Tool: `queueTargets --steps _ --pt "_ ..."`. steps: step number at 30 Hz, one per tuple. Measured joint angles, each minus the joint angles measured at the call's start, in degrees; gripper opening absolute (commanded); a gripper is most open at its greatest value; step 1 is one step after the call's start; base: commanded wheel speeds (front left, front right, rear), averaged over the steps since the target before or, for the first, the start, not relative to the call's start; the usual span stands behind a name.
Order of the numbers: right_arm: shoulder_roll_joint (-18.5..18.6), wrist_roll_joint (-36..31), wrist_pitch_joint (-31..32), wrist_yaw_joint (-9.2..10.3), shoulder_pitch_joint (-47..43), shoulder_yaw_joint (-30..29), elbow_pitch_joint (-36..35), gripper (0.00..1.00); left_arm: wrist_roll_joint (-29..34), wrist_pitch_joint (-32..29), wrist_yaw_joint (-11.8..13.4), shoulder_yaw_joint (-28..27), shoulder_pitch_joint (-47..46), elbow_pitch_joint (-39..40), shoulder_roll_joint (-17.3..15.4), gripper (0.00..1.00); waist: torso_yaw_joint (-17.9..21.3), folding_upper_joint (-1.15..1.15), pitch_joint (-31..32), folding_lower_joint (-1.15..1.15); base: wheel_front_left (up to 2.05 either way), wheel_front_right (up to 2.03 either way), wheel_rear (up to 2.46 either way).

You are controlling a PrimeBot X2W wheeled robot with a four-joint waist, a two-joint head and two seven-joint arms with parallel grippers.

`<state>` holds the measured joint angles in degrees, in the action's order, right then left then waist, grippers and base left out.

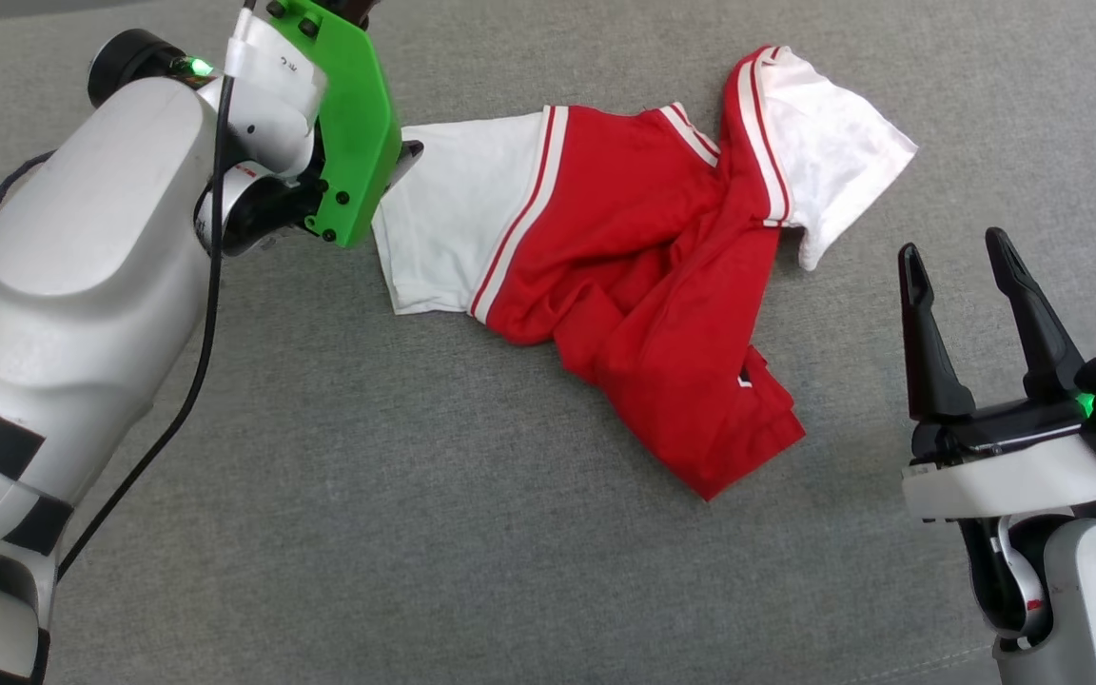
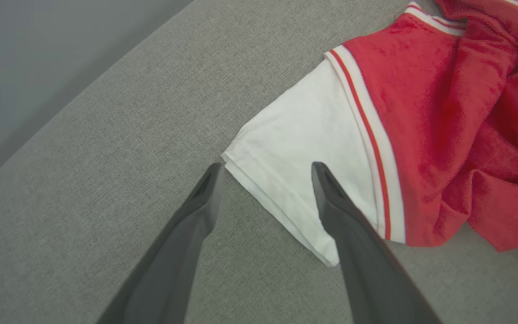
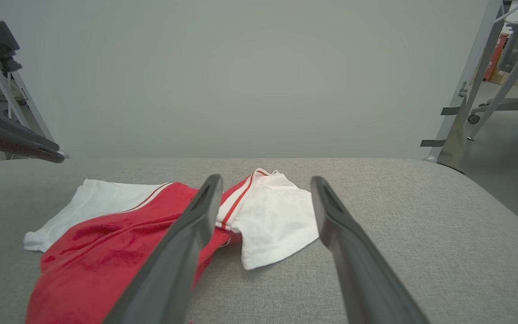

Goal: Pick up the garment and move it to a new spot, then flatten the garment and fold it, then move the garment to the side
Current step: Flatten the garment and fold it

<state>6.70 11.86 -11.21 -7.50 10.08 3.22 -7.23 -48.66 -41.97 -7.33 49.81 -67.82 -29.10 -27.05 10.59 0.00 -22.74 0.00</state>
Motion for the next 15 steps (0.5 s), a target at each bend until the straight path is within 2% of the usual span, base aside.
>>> queueTargets --steps 6,9,14,15 --pt "-0.6 0.0 -1.2 0.00 1.7 0.1 1.7 1.00 1.3 -1.2 0.0 8.8 -4.0 -6.5 0.1 1.00 2.4 0.00 -3.7 0.00 0.00 0.00 0.00" --pt "-0.9 0.0 -1.7 0.00 2.4 0.5 2.5 1.00 0.3 -0.7 0.0 11.3 -4.8 -9.0 0.1 1.00 3.4 0.00 -5.2 0.00 0.00 0.00 0.00" --pt "-0.7 0.1 -2.2 0.00 3.0 0.4 3.5 1.00 -2.0 -1.9 0.0 17.3 -7.9 -8.0 -1.6 1.00 4.3 0.00 -6.6 0.00 0.00 0.00 0.00" --pt "-0.6 0.1 -2.4 0.00 3.3 0.3 3.6 1.00 -3.9 -1.2 0.0 19.2 -8.3 -7.2 -2.2 0.78 4.0 0.00 -6.6 0.00 0.00 0.00 0.00"
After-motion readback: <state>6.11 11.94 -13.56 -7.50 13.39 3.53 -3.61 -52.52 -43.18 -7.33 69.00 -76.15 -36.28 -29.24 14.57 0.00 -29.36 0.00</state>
